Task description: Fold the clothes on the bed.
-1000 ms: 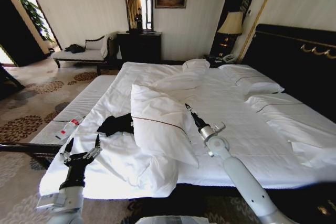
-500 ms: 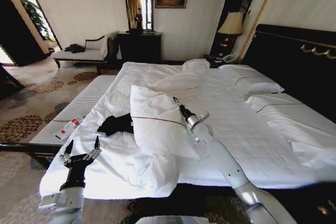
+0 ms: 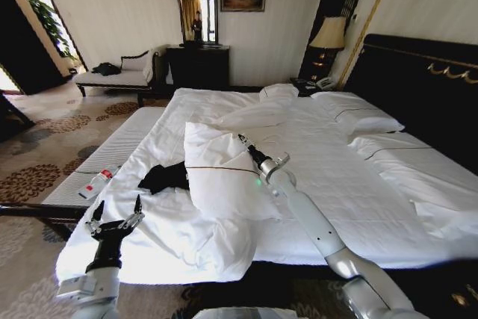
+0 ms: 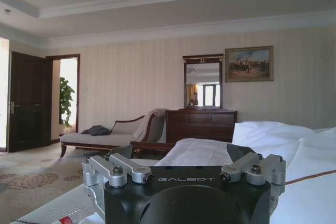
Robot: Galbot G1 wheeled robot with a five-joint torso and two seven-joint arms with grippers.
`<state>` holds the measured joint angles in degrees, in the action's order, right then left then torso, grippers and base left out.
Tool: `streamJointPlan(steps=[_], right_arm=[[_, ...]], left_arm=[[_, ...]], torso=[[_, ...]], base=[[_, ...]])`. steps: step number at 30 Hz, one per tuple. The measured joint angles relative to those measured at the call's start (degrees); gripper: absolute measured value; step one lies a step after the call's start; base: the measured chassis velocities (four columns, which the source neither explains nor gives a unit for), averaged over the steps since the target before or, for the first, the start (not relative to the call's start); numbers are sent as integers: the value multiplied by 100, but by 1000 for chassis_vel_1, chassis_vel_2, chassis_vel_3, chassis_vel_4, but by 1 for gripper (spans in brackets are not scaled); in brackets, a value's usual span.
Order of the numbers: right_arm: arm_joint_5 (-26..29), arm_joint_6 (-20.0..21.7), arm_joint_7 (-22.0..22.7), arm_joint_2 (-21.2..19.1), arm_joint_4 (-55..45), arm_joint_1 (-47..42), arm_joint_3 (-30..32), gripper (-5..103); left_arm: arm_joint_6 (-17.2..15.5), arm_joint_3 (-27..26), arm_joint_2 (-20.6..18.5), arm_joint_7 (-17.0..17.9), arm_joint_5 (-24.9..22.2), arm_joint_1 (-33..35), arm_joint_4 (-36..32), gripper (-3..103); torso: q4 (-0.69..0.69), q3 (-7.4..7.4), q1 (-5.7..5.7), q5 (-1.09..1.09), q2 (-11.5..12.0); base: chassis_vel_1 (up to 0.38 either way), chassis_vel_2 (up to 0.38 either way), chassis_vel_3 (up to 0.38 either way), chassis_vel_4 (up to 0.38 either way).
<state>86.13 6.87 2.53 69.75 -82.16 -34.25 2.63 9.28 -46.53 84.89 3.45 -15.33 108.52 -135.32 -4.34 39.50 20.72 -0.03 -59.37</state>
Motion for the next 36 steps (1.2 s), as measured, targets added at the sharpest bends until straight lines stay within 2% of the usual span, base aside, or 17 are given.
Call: streamJointPlan(steps=[1, 3, 5, 6, 10, 12, 15, 18, 20, 23, 28, 30, 31, 35, 36], right_arm=[[-16, 1, 4, -1, 12, 13, -17, 72], [-42, 2, 9, 0, 34, 33, -39, 72], [-78, 3, 12, 21, 52, 49, -63, 61], [-78, 3, 12, 21, 52, 49, -63, 61], [-158, -133, -165, 47, 27, 14, -66, 39], [-162, -170, -207, 46, 16, 3, -62, 39], [-137, -477, -504, 50, -143, -109, 40, 23], [-123, -640, -636, 58, -263, -187, 112, 18], [-115, -876, -783, 73, -512, -362, 278, 7], [-116, -1013, -828, 90, -751, -542, 460, 1], [-126, -1316, -828, 98, -1559, -1184, 1043, 1], [-134, -1430, -802, 30, -2103, -1647, 1470, 1], [-134, -1430, -802, 30, -2103, -1647, 1470, 1], [-226, -1587, -678, -113, -2794, -2289, 2243, 1], [-226, -1587, -678, -113, -2794, -2289, 2243, 1]], left_arm=[[3, -1, 0, 0, 1, 5, -8, 100], [7, -6, 0, 1, 1, 11, -15, 100], [17, -20, -2, 2, 1, 25, -27, 100], [17, -20, -2, 2, 1, 25, -27, 100], [29, -49, -6, 15, -8, 45, -38, 100], [30, -50, -6, 16, -9, 45, -38, 100], [30, -37, -5, 21, -9, 36, -36, 100], [30, -12, -4, 22, 3, 23, -23, 100], [31, 34, -1, 23, 25, 5, -8, 100], [31, 51, -1, 23, 28, -1, -5, 100], [31, 56, -29, 24, 1, -25, -3, 100], [31, 78, -39, 32, -19, -58, 10, 100], [31, 78, -39, 32, -19, -58, 10, 100], [31, 191, -27, 35, -17, -114, 22, 100], [31, 191, -27, 35, -17, -114, 22, 100]], torso=[[1, 0, 0, 0, 0], [1, 0, 0, 0, 0], [1, 0, 0, 0, 0], [1, 0, 0, 0, 0], [1, 0, 0, 0, 0], [1, 0, 0, 0, 1], [1, 0, 0, 0, 0], [2, 0, 0, 0, 0], [2, 0, 0, 0, 0], [2, 0, 0, 0, 0], [1, 0, 0, 1, 0], [0, -1, 0, 1, 0], [0, -1, 0, 1, 0], [-1, -1, 0, 1, 0], [-1, -1, 0, 1, 0]], base=[[0, 0, 0, 0], [0, 0, 0, 0], [0, 0, 0, 0], [0, 0, 0, 0], [0, 0, 0, 0], [0, 0, 0, 0], [0, 0, 0, 0], [0, 0, 0, 0], [0, 0, 0, 0], [0, 0, 0, 0], [0, 0, 0, 0], [0, 0, 0, 0], [0, 0, 0, 0], [0, 0, 0, 0], [0, 0, 0, 0]])
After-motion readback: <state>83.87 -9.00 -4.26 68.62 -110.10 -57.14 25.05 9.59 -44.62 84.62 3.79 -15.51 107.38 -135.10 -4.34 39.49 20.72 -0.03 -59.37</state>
